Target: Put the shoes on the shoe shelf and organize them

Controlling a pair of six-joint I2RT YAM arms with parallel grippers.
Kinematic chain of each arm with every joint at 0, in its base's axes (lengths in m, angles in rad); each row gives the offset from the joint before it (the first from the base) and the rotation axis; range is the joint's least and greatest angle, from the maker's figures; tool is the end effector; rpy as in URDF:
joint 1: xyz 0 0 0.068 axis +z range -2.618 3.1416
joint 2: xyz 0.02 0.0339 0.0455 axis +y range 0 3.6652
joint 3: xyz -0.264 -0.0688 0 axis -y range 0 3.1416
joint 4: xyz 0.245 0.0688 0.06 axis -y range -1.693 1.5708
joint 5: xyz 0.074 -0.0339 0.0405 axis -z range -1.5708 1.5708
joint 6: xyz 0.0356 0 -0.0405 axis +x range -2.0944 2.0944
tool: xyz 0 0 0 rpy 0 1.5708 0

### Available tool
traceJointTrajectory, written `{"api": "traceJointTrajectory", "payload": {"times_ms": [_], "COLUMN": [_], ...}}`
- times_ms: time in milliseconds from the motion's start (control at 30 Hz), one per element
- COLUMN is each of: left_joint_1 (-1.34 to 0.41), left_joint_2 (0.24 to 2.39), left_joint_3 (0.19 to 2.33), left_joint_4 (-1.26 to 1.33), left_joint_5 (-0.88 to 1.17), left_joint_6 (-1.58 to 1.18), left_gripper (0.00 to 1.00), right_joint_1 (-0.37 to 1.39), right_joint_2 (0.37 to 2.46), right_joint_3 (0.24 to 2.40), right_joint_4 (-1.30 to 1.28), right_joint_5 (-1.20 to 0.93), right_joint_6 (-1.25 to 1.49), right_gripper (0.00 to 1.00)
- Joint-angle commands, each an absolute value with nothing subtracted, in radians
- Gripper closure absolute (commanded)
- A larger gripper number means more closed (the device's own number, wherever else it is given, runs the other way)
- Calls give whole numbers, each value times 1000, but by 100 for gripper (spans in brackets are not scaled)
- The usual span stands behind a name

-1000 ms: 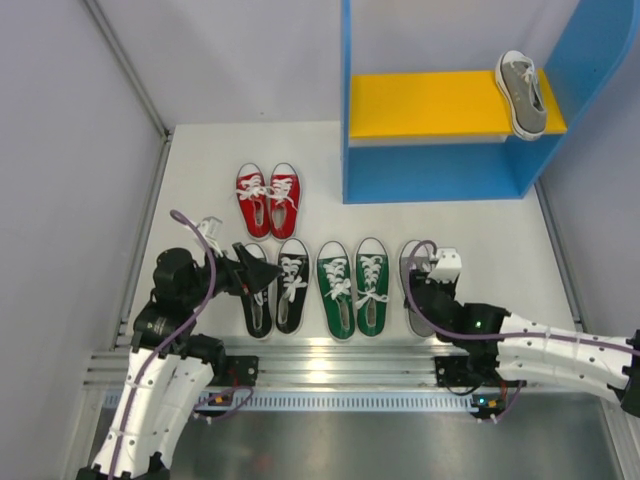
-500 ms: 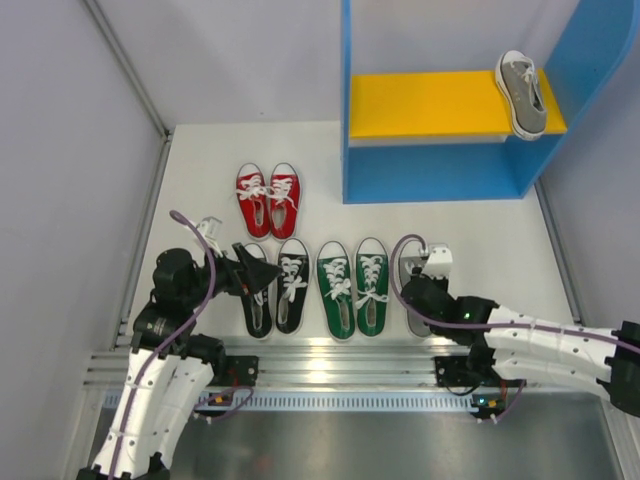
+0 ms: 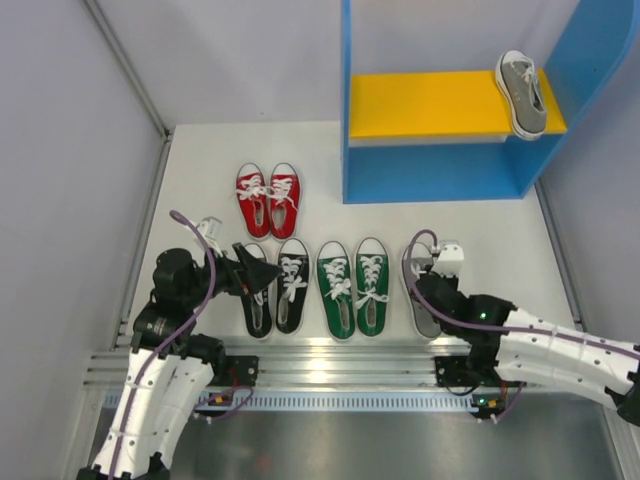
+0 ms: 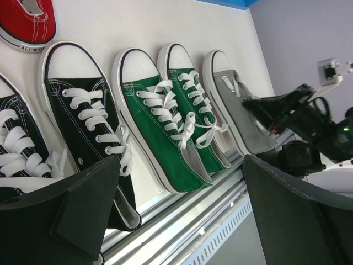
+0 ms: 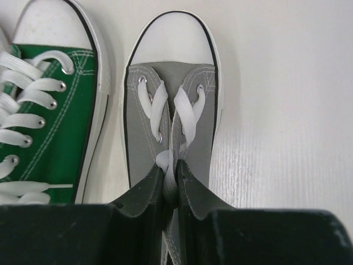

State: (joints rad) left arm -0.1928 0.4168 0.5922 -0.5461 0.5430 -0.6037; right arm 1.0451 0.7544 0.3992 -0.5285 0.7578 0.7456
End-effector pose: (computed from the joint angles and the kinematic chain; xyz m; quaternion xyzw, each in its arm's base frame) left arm 0.1013 -0.0385 0.2844 -0.0140 0.8093 -0.4150 0.4156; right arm 0.0922 0.1101 0.1882 -0.0073 0.8836 0.0265 0.4675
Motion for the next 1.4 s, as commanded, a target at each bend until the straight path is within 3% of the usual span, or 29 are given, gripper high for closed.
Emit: {"api": "traceJointTrajectory", "payload": {"times_ms": [0, 267, 433, 600, 700, 933, 1033, 1267, 1367], "left_joint_1": [-198, -196, -196, -196, -196, -196, -196, -196, -196], "left_joint_2": [420, 457, 479, 508, 528, 549, 537, 496, 469], "left_joint_3": [595, 600, 609, 607, 607, 620, 618, 604, 589], "left_joint_4": [-511, -489, -471, -434, -408, -399, -399, -399, -400], "left_joint_5": [558, 548, 551, 564, 577, 575, 574, 577, 575], "left_joint_6": [-612, -611, -609, -617, -623, -611, -610, -624, -630], "left_gripper": [1, 1, 1, 1, 1, 1, 1, 1, 1], "right_joint_1": [1038, 1042, 1040, 1006, 912, 423, 278, 86, 12], "right_joint_2": [643, 595, 610, 711, 791, 1072, 1204, 1523, 1592], "right_joint_3": [564, 820, 958, 1130, 1244, 1560, 1687, 2027, 2059], "right_joint_4": [-609, -689, -553, -345, -311, -412, -419, -526, -526], "right_joint_5": [833, 992, 1133, 1131, 1001, 461, 327, 85, 6], "right_joint_6": [706, 476, 179, -105, -149, -88, -84, -72, -35], "right_gripper": [100, 100, 100, 100, 100, 100, 100, 100, 100]}}
